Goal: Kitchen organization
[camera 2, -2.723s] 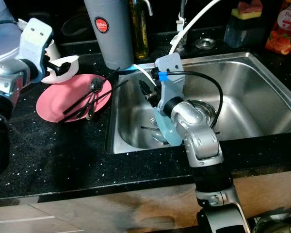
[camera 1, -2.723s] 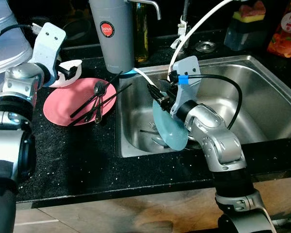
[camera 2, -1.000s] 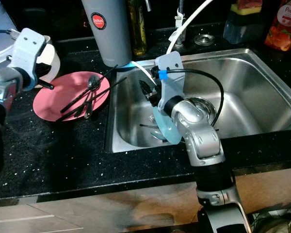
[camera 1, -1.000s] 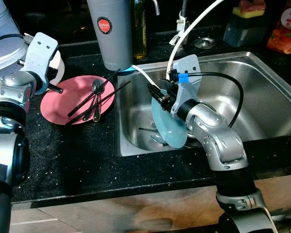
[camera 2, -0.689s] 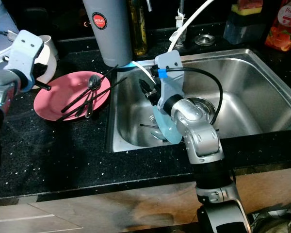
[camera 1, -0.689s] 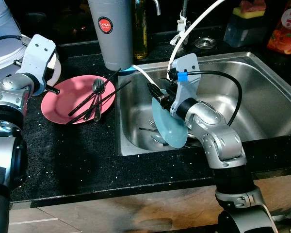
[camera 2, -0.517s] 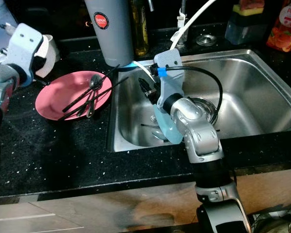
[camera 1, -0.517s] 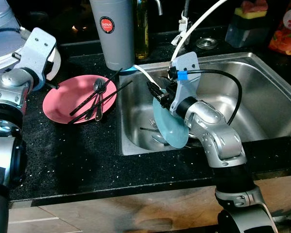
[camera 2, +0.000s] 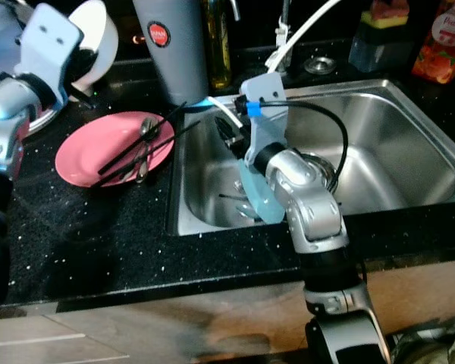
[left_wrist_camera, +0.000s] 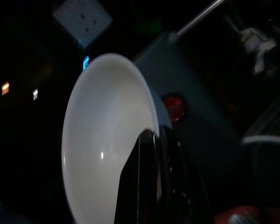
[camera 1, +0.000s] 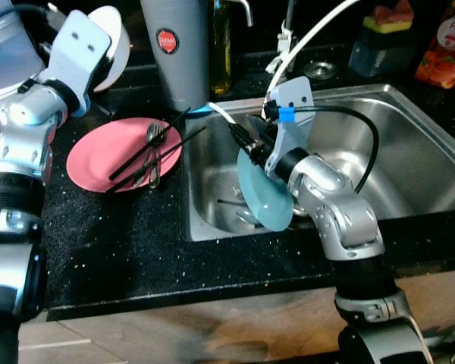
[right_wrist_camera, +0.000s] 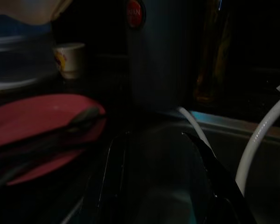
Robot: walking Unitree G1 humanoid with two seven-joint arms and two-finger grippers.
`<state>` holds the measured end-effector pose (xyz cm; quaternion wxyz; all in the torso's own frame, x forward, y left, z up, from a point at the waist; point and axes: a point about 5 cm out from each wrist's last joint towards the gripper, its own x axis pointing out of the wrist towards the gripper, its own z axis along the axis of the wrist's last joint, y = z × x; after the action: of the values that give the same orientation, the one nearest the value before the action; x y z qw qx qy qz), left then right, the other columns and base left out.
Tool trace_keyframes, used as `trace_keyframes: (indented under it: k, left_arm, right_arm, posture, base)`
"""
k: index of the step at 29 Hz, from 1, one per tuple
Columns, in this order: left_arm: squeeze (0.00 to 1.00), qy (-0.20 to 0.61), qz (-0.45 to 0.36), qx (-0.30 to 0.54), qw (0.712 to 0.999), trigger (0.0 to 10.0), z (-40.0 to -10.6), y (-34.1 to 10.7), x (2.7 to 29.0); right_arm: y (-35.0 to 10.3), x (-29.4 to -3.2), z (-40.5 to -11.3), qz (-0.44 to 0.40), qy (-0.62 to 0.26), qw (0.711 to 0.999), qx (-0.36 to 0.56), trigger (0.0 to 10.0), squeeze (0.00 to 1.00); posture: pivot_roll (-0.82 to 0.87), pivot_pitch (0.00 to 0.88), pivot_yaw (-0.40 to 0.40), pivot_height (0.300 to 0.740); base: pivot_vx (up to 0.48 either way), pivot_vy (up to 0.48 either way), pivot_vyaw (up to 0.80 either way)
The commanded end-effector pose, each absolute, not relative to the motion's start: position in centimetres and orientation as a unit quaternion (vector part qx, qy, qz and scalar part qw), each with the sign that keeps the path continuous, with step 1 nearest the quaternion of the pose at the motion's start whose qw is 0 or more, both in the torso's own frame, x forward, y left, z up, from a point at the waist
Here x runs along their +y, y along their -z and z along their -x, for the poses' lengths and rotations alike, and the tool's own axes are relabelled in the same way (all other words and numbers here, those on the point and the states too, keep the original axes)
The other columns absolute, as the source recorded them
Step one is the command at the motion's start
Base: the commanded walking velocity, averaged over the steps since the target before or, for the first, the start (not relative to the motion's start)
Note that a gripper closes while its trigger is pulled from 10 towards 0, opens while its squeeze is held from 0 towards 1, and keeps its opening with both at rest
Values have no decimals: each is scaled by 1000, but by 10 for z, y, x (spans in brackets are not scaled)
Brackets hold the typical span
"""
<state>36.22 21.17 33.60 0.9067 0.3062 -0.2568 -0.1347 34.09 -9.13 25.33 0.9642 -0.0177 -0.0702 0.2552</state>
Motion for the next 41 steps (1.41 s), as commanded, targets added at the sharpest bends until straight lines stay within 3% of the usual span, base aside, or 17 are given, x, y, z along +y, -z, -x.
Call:
trace_keyframes:
  k: [1,7,13,14,15,16,17,33,34,35,36,41]
  left_arm:
    - [0,163,-323,-284,888,0,-351,-335,202]
    - [0,213,-431,-295,826,0,-324,-319,190]
    - [0,221,-460,-304,805,0,-311,-317,197]
    - [0,221,-464,-307,801,0,-308,-317,199]
    - [0,222,-468,-310,797,0,-304,-317,200]
    - [0,225,-476,-310,792,0,-300,-316,201]
    - [0,228,-482,-308,788,0,-298,-315,201]
    - [0,270,-527,-296,749,0,-283,-299,201]
    - [0,275,-535,-293,743,0,-282,-296,201]
    - [0,277,-538,-292,741,0,-282,-295,201]
    - [0,278,-539,-291,740,0,-282,-294,200]
    - [0,293,-538,-300,731,0,-282,-290,189]
  right_arm:
    - [-256,-89,-342,1,-254,964,-78,10000,0]
    - [-260,-89,-343,-24,-236,968,-85,10000,0]
    - [-261,-90,-342,-34,-232,968,-88,10000,0]
    - [-262,-90,-342,-37,-232,968,-88,10000,94]
    - [-262,-90,-341,-41,-232,968,-89,10000,333]
    - [-262,-91,-341,-47,-233,967,-88,10000,953]
    - [-263,-90,-341,-54,-235,967,-88,10000,1000]
    - [-275,-92,-344,-90,-235,964,-90,10000,1000]
    - [-280,-92,-344,-112,-237,961,-88,10000,914]
    - [-281,-92,-344,-128,-240,958,-85,10000,384]
    - [-284,-91,-343,-148,-249,954,-83,10000,0]
    - [-294,-84,-338,-224,-293,926,-78,10000,0]
  posture:
    - [24,24,41,740]
    - [32,13,42,740]
    - [35,11,42,740]
    - [35,11,42,740]
    - [36,11,42,740]
    - [37,8,38,740]
    - [37,8,38,740]
    - [44,3,37,740]
    - [44,4,37,740]
    - [45,8,37,740]
    - [45,9,37,740]
    - [45,13,35,740]
  base:
    - [0,0,0]
    - [0,0,0]
    - [0,0,0]
    - [0,0,0]
    - [0,0,0]
    - [0,0,0]
    - [0,0,0]
    - [0,0,0]
    - [0,0,0]
    - [0,0,0]
    - [0,0,0]
    - [0,0,0]
